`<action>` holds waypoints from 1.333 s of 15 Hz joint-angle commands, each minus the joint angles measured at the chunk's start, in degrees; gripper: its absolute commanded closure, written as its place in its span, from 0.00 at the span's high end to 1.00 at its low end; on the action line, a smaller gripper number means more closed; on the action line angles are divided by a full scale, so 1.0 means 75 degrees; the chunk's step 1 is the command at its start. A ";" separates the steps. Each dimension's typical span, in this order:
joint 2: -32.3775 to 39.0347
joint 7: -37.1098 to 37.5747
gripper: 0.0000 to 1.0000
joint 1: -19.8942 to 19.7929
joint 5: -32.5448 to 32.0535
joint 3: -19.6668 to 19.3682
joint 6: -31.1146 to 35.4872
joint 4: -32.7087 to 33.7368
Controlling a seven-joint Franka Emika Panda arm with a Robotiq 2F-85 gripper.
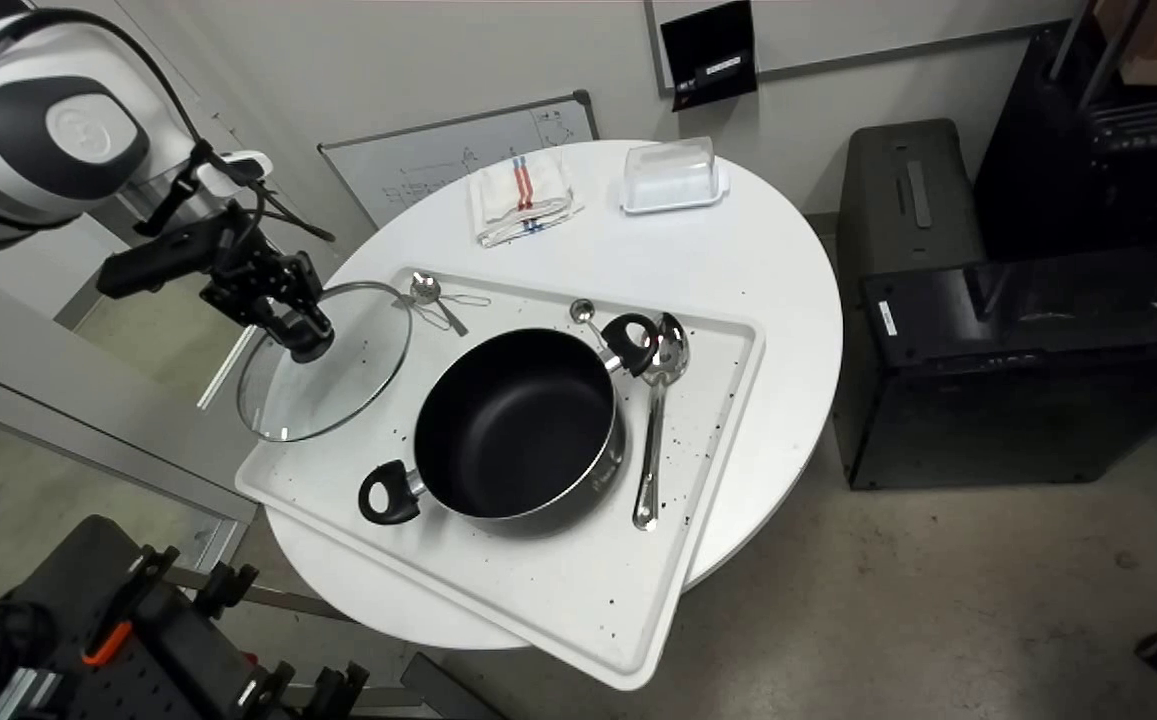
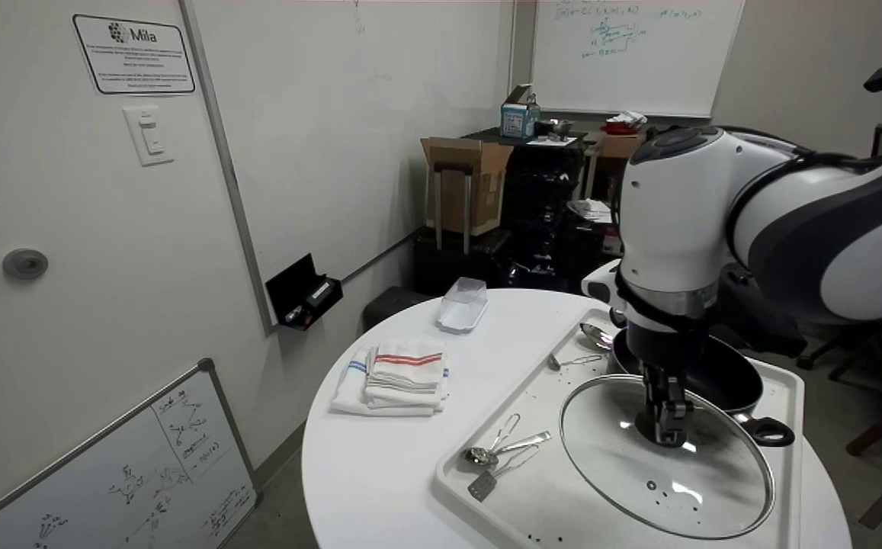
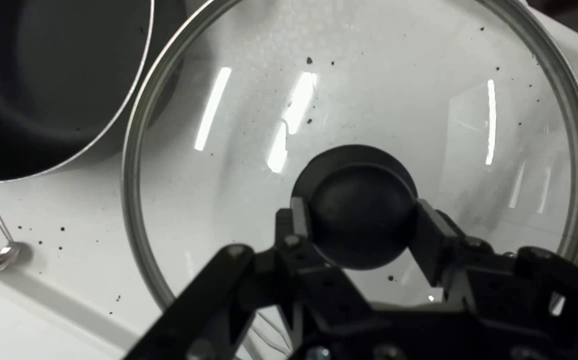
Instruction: Put the glass lid on the black pot
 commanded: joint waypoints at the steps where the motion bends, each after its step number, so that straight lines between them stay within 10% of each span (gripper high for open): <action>1: -0.0903 -0.0262 0.25 -0.0216 0.0314 0.0088 -0.0520 -0.0474; 20: -0.1065 -0.0010 0.25 -0.1790 0.0455 -0.1219 -0.0090 -0.0868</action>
